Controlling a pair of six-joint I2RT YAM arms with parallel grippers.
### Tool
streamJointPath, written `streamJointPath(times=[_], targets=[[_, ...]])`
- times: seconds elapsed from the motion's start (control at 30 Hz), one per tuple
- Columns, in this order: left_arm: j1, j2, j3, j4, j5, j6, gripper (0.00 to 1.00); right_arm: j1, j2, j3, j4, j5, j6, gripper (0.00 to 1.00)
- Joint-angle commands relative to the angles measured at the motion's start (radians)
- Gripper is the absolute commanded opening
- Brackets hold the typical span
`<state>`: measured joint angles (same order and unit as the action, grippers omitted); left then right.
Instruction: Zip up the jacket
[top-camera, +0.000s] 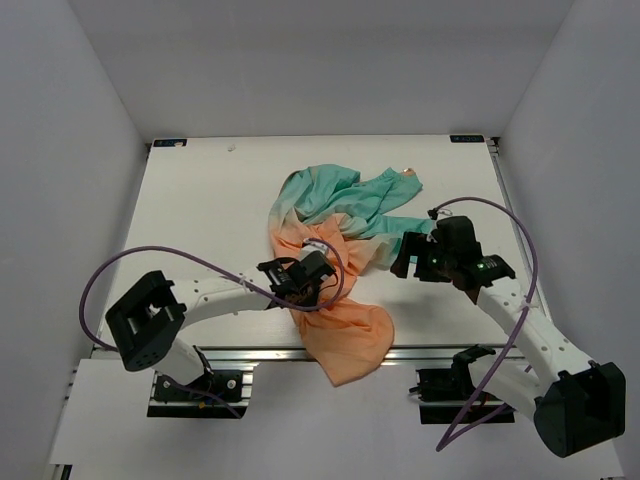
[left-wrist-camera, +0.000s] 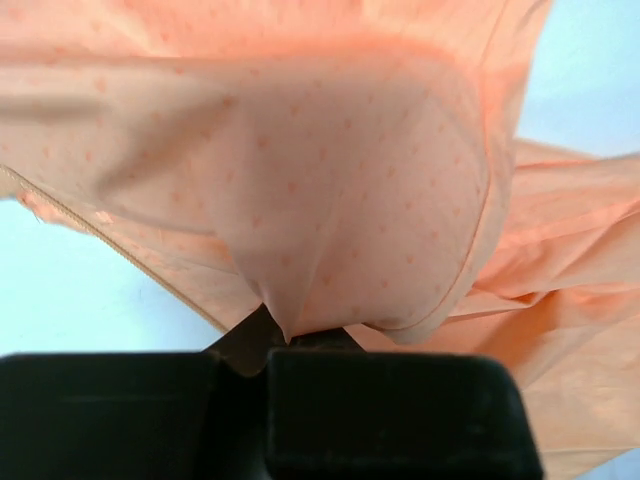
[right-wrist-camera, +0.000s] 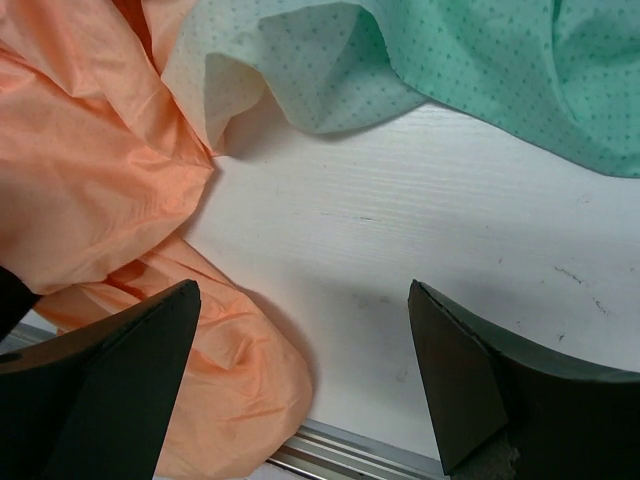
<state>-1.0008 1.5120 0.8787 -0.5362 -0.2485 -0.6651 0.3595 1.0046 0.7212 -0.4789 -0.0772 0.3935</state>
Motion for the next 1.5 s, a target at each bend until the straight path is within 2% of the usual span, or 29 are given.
streamJointPath(times=[0.0,0.2,0.33,0.37,0.43,0.47,0.53,0.57,0.67,0.77,0.9,1.03,1.2,1.37,1.47], targets=[[-0.001,-0.073,0.054,0.047,-0.093,-0.031,0.00,-0.002,-0.050,-0.020,-0.026,0.037,0.008,0.89],[0.001,-0.372,0.043,0.117,-0.225,-0.021,0.00,0.001,-0.086,-0.032,-0.013,0.071,-0.001,0.89],[0.001,-0.473,0.078,0.122,-0.343,-0.016,0.00,0.061,-0.089,-0.039,0.005,0.221,-0.030,0.89],[0.001,-0.481,0.118,0.113,-0.380,-0.014,0.00,0.115,-0.084,-0.039,0.016,0.306,-0.036,0.89],[0.002,-0.477,0.167,0.088,-0.478,-0.001,0.00,0.197,-0.049,-0.031,0.051,0.379,-0.079,0.89],[0.005,-0.470,0.219,0.079,-0.504,0.002,0.00,0.293,-0.011,-0.028,0.068,0.436,-0.100,0.89],[0.013,-0.434,0.265,0.061,-0.554,0.019,0.00,0.378,0.031,-0.019,0.121,0.462,-0.155,0.89],[0.030,-0.418,0.314,0.047,-0.566,0.019,0.00,0.451,0.066,-0.040,0.225,0.482,-0.250,0.89],[0.060,-0.371,0.370,0.001,-0.569,0.018,0.00,0.541,0.118,-0.063,0.388,0.526,-0.392,0.89],[0.119,-0.360,0.394,-0.016,-0.525,0.012,0.00,0.545,0.196,-0.055,0.479,0.455,-0.520,0.89],[0.163,-0.377,0.385,-0.024,-0.468,-0.010,0.00,0.546,0.250,-0.098,0.702,0.332,-0.686,0.89],[0.197,-0.392,0.361,-0.024,-0.442,-0.025,0.00,0.546,0.307,-0.146,0.806,0.185,-0.846,0.89],[0.228,-0.400,0.359,-0.021,-0.413,-0.033,0.00,0.546,0.373,-0.101,0.752,0.111,-0.864,0.89],[0.232,-0.400,0.359,-0.019,-0.391,-0.030,0.00,0.547,0.422,-0.109,0.936,0.090,-0.884,0.89],[0.232,-0.403,0.362,-0.021,-0.383,-0.031,0.00,0.547,0.482,-0.066,0.973,0.085,-0.921,0.89]])
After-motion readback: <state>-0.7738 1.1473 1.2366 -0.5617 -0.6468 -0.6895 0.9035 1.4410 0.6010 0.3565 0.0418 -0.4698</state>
